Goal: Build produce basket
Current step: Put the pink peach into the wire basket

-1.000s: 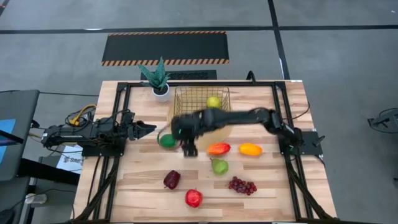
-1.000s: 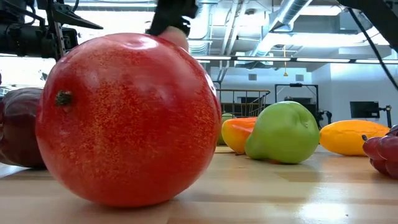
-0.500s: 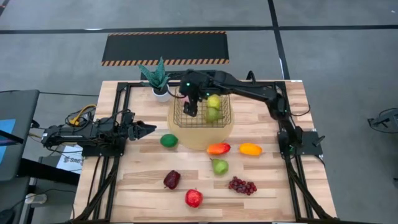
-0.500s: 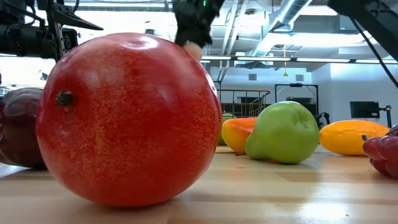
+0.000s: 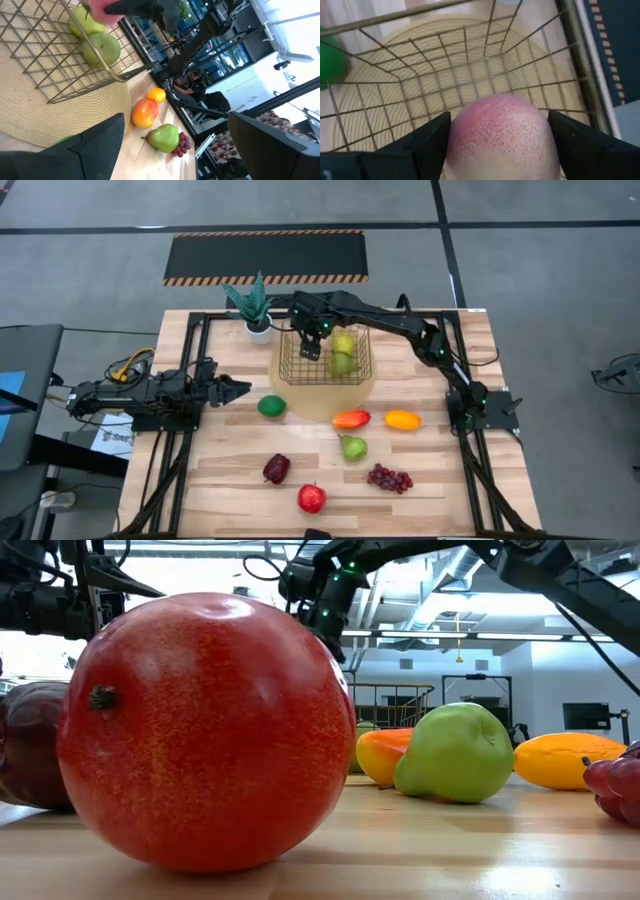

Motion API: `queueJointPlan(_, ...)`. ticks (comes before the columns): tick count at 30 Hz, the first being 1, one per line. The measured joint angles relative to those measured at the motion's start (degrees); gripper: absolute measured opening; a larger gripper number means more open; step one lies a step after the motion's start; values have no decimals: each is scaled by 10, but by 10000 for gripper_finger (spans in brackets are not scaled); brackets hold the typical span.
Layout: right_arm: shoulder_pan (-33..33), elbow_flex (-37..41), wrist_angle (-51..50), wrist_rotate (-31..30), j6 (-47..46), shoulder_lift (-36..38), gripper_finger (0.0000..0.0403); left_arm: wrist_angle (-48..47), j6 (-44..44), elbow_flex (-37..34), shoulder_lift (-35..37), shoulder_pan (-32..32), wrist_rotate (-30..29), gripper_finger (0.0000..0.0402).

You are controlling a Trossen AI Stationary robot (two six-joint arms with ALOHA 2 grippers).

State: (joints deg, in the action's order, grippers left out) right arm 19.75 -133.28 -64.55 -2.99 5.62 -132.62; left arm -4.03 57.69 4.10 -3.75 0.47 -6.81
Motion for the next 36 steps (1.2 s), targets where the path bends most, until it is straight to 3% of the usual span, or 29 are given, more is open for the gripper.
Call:
queueJointPlan(7, -1, 2, -16, -2, 2, -7, 321, -18, 0, 0, 0, 0, 0, 341)
queueJointPlan(20, 6, 80, 21, -30, -11, -9, 321, -32, 0, 0, 0, 0, -4, 341)
queueJointPlan(36, 11, 90, 34, -35, -11, -8, 321, -32, -1, 0, 0, 0, -10, 341)
